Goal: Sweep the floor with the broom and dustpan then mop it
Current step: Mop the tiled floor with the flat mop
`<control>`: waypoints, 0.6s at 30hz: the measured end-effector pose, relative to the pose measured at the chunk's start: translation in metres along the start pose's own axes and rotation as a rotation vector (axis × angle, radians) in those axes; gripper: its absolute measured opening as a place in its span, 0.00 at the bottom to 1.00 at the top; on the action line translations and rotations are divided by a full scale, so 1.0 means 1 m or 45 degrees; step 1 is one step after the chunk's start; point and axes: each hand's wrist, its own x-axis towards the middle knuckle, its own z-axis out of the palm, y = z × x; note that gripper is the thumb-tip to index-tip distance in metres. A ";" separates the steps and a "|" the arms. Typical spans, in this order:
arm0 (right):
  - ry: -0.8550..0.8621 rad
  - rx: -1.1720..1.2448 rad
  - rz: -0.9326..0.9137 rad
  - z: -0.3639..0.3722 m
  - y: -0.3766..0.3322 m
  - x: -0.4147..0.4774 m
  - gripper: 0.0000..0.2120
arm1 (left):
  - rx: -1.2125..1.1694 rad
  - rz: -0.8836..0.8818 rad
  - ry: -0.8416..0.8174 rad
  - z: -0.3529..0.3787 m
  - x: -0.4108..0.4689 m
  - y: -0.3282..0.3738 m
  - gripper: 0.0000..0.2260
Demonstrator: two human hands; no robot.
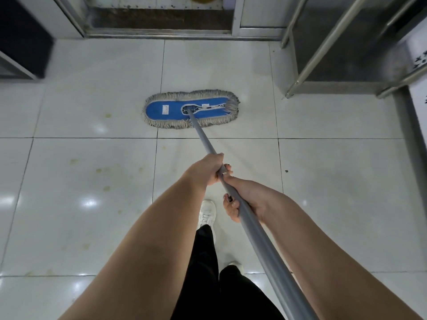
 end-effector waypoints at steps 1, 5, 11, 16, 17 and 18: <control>-0.003 -0.019 0.001 -0.005 0.016 -0.002 0.24 | -0.009 0.006 0.013 0.004 -0.007 -0.017 0.17; 0.021 -0.151 0.006 -0.034 0.089 -0.019 0.22 | -0.076 0.008 -0.018 0.024 -0.038 -0.094 0.17; 0.074 -0.313 0.094 -0.067 0.180 -0.052 0.23 | -0.059 -0.096 -0.064 0.045 -0.081 -0.188 0.09; 0.068 -0.301 0.170 -0.074 0.226 -0.069 0.22 | -0.054 -0.240 -0.184 0.039 -0.106 -0.229 0.10; 0.067 -0.302 0.176 -0.074 0.230 -0.072 0.22 | -0.049 -0.252 -0.195 0.037 -0.109 -0.233 0.10; 0.071 -0.306 0.181 -0.073 0.233 -0.073 0.22 | -0.051 -0.265 -0.205 0.034 -0.111 -0.236 0.10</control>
